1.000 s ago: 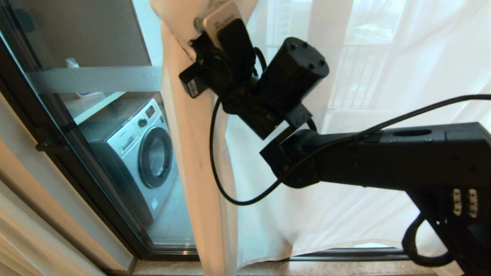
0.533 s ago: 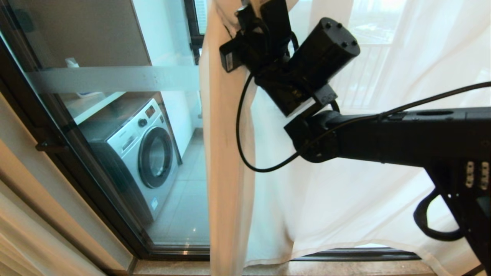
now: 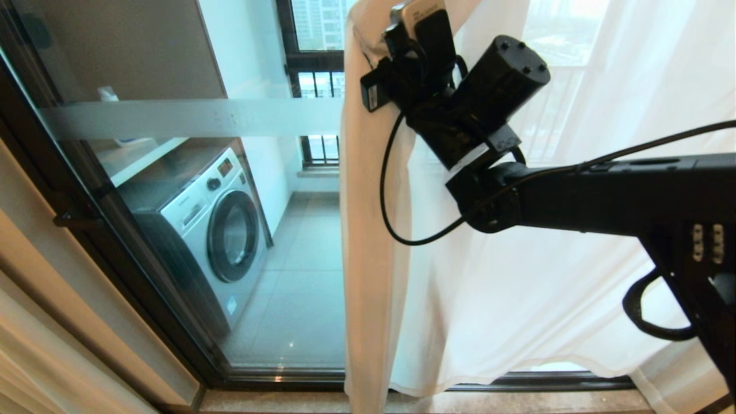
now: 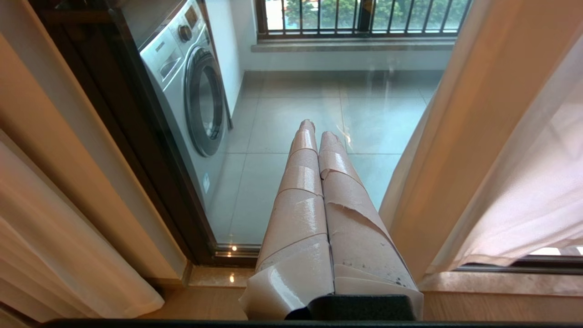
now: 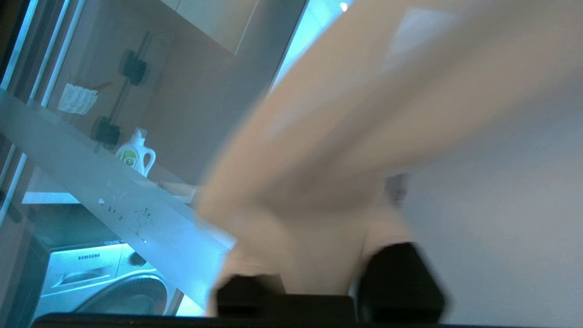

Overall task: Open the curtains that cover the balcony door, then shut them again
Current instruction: Close the inner curtains on both sides

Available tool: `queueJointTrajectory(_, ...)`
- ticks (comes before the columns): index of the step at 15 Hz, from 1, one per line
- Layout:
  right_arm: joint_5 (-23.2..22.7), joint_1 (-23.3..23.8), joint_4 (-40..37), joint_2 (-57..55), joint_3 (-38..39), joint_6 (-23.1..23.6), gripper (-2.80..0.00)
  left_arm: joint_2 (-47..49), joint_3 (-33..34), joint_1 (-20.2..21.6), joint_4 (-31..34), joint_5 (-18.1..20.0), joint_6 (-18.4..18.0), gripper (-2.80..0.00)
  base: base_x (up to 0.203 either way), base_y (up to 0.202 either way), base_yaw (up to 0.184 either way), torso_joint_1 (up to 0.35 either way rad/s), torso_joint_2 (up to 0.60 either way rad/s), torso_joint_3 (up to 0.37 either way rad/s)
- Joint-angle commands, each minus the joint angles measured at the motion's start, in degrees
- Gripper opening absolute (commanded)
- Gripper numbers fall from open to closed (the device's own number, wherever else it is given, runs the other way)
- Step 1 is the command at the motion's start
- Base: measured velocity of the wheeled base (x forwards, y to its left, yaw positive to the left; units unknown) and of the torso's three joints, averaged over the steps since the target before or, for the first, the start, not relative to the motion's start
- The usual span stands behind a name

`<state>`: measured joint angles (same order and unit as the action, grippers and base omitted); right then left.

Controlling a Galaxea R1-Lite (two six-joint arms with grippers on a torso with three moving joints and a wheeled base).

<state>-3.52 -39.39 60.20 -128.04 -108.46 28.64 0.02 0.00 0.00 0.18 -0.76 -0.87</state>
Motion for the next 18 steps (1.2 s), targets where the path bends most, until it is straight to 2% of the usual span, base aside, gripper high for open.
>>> queueJointTrajectory(1,-0.09,0.01,0.36,0.07,0.27,0.19,0.0,0.05,0.0,0.0,-0.01,0.04,0.0,-2.8,0.0,0.0,0.0,0.0,0.0,0.0)
queueJointTrajectory(5,-0.09,-0.08,0.85,1.33,2.74,0.36,0.0,0.06,0.0,0.0,-0.01,-0.01,0.07,-2.8,0.0,0.0,0.0,0.0,0.0,0.0)
queueJointTrajectory(8,-0.04,0.01,0.91,4.37,8.33,0.5,0.0,0.05,0.0,0.0,-0.01,-0.03,0.04,-2.8,0.0,0.0,0.0,0.0,0.0,0.0)
queueJointTrajectory(18,0.14,0.01,4.04,22.67,47.15,1.26,0.0,0.01,0.0,0.0,-0.01,-0.03,0.08,-2.8,0.0,0.0,0.0,0.0,0.0,0.0)
